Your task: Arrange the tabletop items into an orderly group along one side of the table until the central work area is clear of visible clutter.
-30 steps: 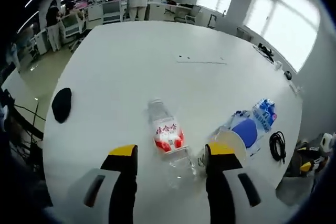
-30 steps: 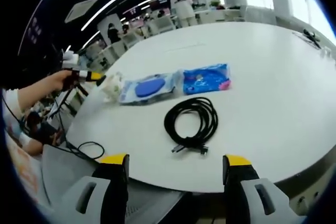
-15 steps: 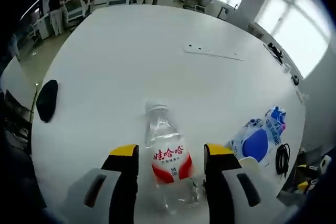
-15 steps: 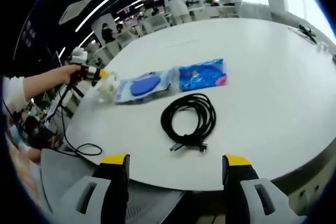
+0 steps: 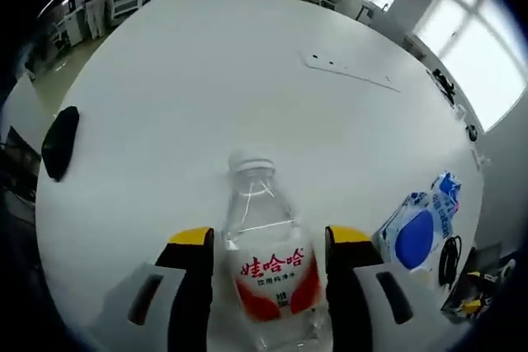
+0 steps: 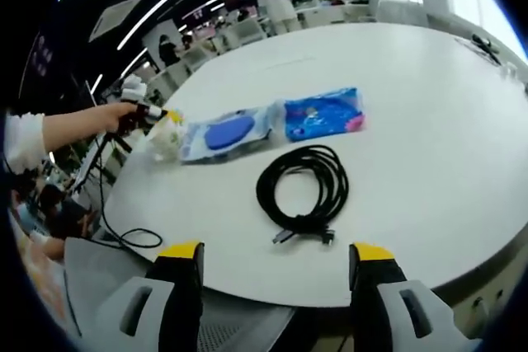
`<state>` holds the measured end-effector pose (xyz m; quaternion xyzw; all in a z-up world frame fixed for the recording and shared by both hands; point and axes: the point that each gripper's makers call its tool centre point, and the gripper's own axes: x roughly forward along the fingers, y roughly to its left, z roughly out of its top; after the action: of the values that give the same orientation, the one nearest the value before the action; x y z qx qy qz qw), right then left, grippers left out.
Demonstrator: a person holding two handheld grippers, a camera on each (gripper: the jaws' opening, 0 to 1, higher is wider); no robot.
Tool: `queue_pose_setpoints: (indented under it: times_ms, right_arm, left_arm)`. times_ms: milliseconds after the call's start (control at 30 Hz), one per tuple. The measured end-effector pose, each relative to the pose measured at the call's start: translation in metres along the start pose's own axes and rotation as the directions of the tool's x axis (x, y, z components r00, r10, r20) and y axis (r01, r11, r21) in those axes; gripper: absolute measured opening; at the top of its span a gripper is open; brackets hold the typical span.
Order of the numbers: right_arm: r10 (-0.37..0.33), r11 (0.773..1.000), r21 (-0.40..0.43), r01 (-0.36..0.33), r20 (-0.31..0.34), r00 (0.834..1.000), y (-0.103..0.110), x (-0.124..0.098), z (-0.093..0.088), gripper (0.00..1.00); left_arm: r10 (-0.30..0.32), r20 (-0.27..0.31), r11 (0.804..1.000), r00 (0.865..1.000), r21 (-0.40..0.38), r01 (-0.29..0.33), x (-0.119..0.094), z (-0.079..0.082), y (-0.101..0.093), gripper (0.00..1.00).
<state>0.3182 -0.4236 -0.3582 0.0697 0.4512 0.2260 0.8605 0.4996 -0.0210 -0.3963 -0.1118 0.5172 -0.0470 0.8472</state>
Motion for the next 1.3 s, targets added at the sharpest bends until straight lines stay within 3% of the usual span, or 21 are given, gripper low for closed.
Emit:
queue_pose_setpoints:
  times_ms: [167,233,367,567,967,1067,1300]
  right_arm:
    - [-0.003,1.000,0.004,0.003,0.004,1.000,-0.001,0.002,0.002,0.72]
    - [-0.002,1.000,0.010,0.002,0.000,1.000,-0.001,0.003,0.002,0.72]
    - [0.003,1.000,0.010,-0.003,-0.002,1.000,0.002,0.004,-0.001,0.71]
    - [0.014,1.000,0.002,-0.014,0.011,1.000,0.006,0.003,0.003,0.71]
    - [0.031,0.999,-0.029,-0.029,0.048,0.998,0.007,-0.001,0.017,0.71]
    - [0.038,0.999,-0.041,-0.036,0.057,0.998,0.009,-0.003,0.021,0.71]
    - [0.056,0.997,-0.057,-0.052,0.077,0.995,0.011,-0.007,0.021,0.71]
  left_arm:
    - [0.021,0.024,1.000,0.999,0.016,-0.022,0.002,0.007,0.003,0.48]
    - [0.009,0.058,0.999,0.998,0.045,-0.011,0.003,0.012,-0.002,0.45]
    - [0.021,0.054,1.000,0.998,0.020,-0.022,0.002,0.010,0.000,0.43]
    - [0.027,0.050,0.998,0.998,0.047,-0.030,-0.002,0.006,0.000,0.40]
    - [0.005,0.181,1.000,0.983,0.010,-0.007,-0.053,0.008,0.005,0.37]
    - [-0.002,0.215,1.000,0.977,0.028,-0.004,-0.072,0.003,0.001,0.36]
    - [-0.007,0.273,1.000,0.962,0.017,0.002,-0.093,-0.007,0.001,0.36]
